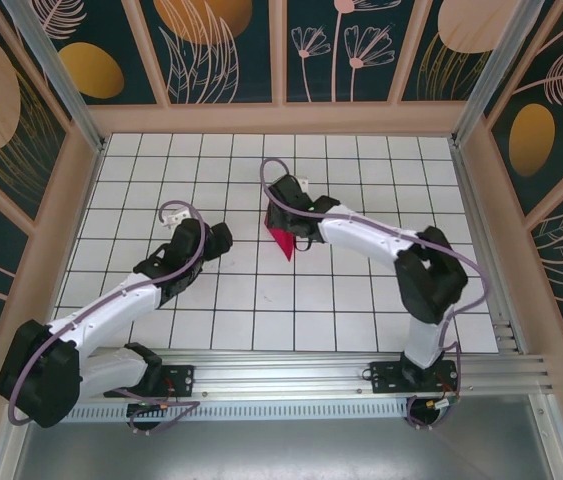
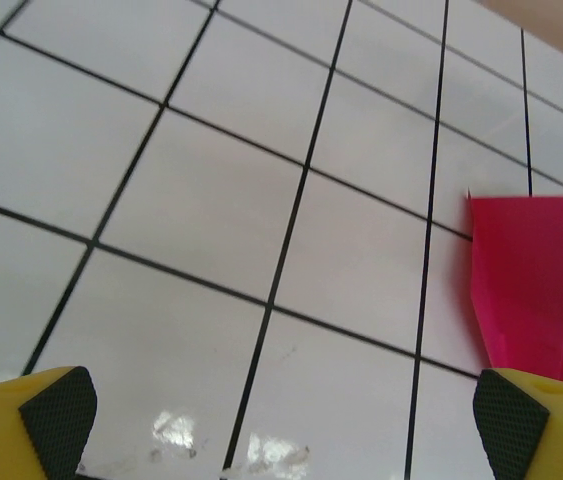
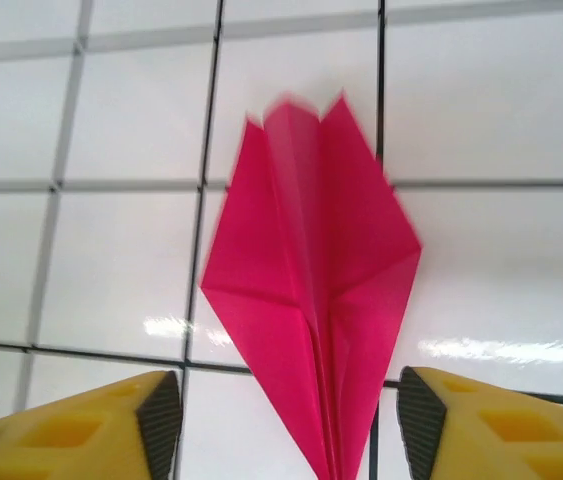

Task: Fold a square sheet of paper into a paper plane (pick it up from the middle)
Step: Move a paper plane to the center of the table, then reset both arms

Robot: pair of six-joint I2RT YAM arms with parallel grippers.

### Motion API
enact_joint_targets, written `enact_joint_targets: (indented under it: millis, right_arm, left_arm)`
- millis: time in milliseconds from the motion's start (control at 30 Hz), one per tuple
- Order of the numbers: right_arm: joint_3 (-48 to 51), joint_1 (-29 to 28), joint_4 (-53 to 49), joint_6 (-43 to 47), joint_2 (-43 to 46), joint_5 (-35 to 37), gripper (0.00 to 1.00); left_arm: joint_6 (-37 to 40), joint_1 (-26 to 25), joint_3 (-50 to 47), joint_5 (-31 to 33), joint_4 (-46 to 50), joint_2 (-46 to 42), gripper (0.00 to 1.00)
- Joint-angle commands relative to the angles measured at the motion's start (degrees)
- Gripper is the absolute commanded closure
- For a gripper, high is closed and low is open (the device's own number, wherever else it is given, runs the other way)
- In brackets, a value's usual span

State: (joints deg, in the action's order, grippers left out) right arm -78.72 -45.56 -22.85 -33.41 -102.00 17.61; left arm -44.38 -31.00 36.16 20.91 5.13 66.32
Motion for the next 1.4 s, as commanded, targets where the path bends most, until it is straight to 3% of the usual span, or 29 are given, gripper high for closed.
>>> enact_joint_targets:
  millis: [0,167,333,367,600,867,1033,1367]
  right_arm:
    - [2.7,2.0,1.3,2.4,6.9,7.4,0.29]
    - [12.6,9.7,12.0,10.5,17.5,11.4,0.19]
    - [22.1,18.8,21.5,17.8,24.4,15.9,0.11]
    - [23.9,20.3,23.0,18.7,25.3,17.0,0.02]
    - [42.1,34.6,39.0,19.9,34.4,13.9,0.01]
    - [58.8,45.3,55.9,23.2,36.2,8.4,0.01]
    - [62.6,46.1,66.1,27.9,33.9,2.6,0.01]
    - [65.2,46.7,81.3,31.3,25.4,-7.3,0.02]
  left_arm:
    - [4.2,0.7,3.0,7.5,0.9,-1.8,0.02]
    - [12.2,1.9,1.6,16.4,-6.3,-4.4,0.01]
    - [17.7,6.5,-4.0,18.7,-18.1,-6.9,0.02]
    - [18.7,7.5,-5.2,18.7,-20.6,-7.0,0.02]
    - [27.3,14.4,-14.1,19.1,-38.2,-3.3,0.01]
    - [33.3,21.9,-19.2,12.6,-50.9,1.7,0.01]
    - [37.0,25.2,-22.6,5.3,-62.3,8.4,0.02]
    - [39.9,28.8,-22.6,-7.2,-70.8,12.2,0.01]
